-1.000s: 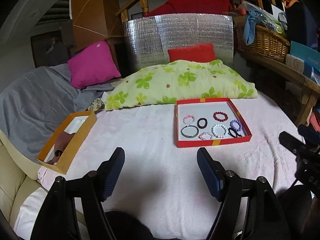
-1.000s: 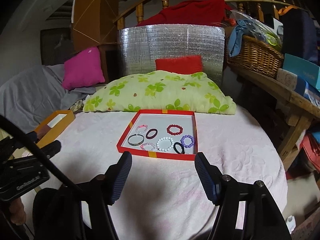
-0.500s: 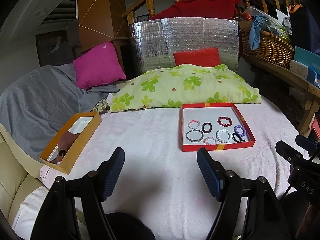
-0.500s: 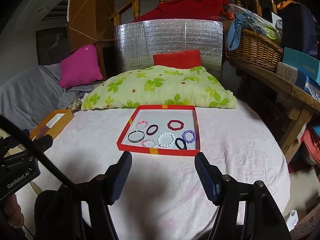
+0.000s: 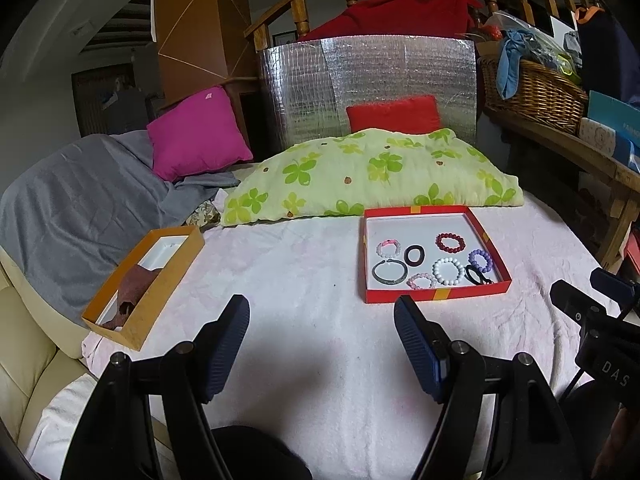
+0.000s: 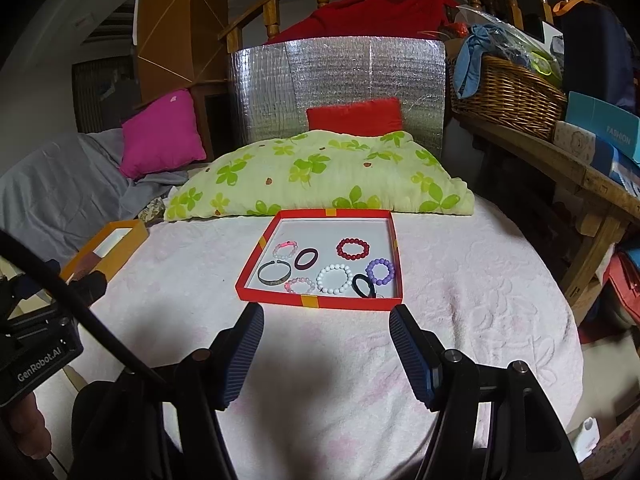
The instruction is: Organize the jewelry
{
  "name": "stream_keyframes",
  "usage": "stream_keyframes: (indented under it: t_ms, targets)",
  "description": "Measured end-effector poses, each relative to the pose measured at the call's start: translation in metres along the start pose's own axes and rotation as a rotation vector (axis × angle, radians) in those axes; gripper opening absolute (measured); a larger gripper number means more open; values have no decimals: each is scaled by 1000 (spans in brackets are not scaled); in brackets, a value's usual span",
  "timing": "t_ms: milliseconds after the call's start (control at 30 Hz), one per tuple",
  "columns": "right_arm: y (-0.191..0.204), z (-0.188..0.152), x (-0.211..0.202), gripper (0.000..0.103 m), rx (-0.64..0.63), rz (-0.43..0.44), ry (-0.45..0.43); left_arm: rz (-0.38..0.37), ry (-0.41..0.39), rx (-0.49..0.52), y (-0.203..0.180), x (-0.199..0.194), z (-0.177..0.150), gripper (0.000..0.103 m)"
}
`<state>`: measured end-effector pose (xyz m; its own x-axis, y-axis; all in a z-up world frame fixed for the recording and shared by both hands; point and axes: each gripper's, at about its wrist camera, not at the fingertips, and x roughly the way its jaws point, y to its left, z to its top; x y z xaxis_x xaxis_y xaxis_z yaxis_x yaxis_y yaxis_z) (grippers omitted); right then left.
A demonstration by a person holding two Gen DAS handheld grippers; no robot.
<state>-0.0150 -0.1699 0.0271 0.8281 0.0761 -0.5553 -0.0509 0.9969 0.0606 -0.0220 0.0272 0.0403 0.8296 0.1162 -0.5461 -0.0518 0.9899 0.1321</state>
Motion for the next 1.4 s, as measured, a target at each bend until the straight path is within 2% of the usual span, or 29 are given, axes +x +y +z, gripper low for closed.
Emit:
stream_keyframes:
  t_ms: [1400]
  targets:
    - [-7, 0, 1, 69, 31, 7, 5, 13, 17, 0, 1, 0, -4, 76]
